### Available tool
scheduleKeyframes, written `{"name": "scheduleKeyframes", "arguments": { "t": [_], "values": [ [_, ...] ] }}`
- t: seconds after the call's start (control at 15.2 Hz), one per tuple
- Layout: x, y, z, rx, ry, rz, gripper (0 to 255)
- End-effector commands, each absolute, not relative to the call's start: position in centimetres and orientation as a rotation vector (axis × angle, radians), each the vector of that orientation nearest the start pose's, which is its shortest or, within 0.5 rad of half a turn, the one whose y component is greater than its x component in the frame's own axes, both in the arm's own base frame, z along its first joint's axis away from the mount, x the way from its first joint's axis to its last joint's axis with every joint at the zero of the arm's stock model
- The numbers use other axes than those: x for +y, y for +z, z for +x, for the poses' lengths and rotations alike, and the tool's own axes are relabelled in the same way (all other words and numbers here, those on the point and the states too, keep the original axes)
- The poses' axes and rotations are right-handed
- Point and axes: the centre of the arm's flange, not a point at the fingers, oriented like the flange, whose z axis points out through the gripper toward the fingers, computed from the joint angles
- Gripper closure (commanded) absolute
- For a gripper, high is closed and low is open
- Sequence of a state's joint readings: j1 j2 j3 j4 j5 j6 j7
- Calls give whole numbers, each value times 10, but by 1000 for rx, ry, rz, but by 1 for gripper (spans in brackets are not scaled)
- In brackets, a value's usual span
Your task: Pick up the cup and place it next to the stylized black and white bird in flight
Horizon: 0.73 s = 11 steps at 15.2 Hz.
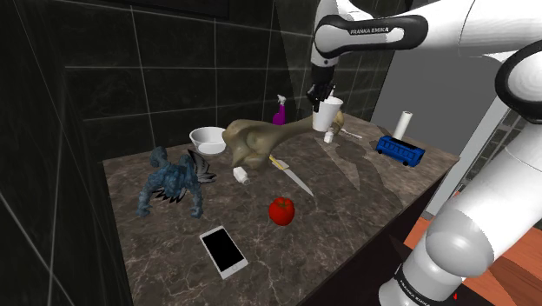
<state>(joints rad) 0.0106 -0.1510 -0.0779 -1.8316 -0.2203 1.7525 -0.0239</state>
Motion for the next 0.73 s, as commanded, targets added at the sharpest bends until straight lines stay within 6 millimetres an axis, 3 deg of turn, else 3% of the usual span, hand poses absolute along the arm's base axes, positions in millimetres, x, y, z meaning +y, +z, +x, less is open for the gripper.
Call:
{"name": "scheduleKeyframes", "arguments": {
  "t": [0.0,0.66],
  "values": [
    [-31,600,522,20,-104,-3349,255],
    [99,600,542,20,-104,-3349,255]
  ]
}}
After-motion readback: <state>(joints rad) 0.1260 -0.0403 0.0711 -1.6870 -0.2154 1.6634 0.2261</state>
